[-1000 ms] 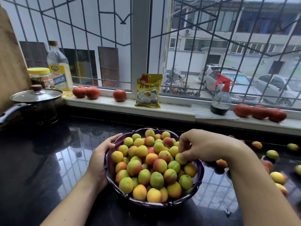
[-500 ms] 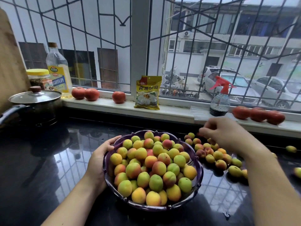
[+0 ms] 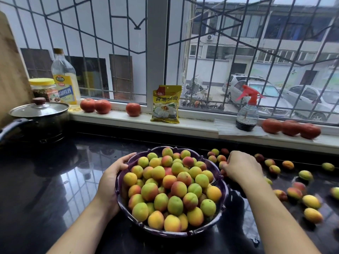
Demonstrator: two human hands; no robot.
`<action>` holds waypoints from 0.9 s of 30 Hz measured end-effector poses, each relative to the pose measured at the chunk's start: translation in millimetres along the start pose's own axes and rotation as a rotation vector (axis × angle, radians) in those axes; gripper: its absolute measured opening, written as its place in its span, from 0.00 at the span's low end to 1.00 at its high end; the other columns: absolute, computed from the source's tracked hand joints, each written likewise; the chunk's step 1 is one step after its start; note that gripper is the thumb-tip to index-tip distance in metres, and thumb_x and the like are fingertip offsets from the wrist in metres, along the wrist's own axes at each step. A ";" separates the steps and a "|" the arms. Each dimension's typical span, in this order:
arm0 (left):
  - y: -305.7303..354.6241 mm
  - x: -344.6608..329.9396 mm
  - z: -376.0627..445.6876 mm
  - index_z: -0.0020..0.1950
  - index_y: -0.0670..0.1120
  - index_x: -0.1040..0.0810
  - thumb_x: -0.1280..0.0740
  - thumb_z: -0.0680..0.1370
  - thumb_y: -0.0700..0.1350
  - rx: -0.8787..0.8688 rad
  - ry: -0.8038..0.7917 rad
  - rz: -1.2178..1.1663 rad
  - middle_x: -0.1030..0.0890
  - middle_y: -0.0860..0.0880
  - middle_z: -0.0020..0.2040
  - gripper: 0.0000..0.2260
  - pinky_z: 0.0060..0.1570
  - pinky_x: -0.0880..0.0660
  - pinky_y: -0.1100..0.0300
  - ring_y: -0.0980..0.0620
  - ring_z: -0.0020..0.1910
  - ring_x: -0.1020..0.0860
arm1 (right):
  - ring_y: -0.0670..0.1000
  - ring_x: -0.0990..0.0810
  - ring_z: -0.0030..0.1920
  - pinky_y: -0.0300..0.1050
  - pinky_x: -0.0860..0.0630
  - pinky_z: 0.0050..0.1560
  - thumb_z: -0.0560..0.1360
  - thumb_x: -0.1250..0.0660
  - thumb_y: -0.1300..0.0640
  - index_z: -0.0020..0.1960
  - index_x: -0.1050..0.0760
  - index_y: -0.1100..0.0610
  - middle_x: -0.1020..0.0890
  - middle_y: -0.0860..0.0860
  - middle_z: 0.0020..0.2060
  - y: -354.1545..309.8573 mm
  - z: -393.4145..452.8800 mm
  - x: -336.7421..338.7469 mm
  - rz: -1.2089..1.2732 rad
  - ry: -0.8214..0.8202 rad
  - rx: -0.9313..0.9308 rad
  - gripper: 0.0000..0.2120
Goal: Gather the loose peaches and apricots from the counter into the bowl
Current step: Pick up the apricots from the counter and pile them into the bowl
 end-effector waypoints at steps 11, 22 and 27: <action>0.0 1.8 -1.5 0.71 0.40 0.24 0.39 0.73 0.40 0.005 0.013 -0.008 0.21 0.34 0.68 0.25 0.73 0.32 0.34 0.32 0.70 0.25 | 0.60 0.27 0.63 0.56 0.31 0.63 0.80 0.35 0.55 0.57 0.31 0.52 0.23 0.54 0.60 -21.1 -14.0 -17.0 -0.125 -0.124 0.074 0.07; -1.1 3.8 4.4 0.71 0.40 0.24 0.38 0.70 0.42 -0.005 0.000 0.008 0.20 0.34 0.67 0.28 0.73 0.32 0.34 0.32 0.70 0.25 | 0.52 0.16 0.45 0.51 0.19 0.52 0.77 0.28 0.59 0.54 0.17 0.48 0.14 0.52 0.48 -10.7 -16.7 58.0 0.848 -0.243 0.221 0.09; -0.4 2.8 5.1 0.71 0.40 0.24 0.38 0.70 0.42 -0.013 -0.003 0.018 0.20 0.34 0.67 0.28 0.71 0.30 0.35 0.33 0.69 0.24 | 0.53 0.14 0.54 0.58 0.23 0.63 0.75 0.25 0.58 0.57 0.18 0.49 0.14 0.52 0.52 -63.5 -70.7 72.9 0.861 -0.562 0.564 0.12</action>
Point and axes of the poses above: each hand's wrist, its own z-axis towards the middle knuckle, its own x-axis out of the back of the hand, y = z × x, the point moved 9 cm from there along z, towards the middle knuckle
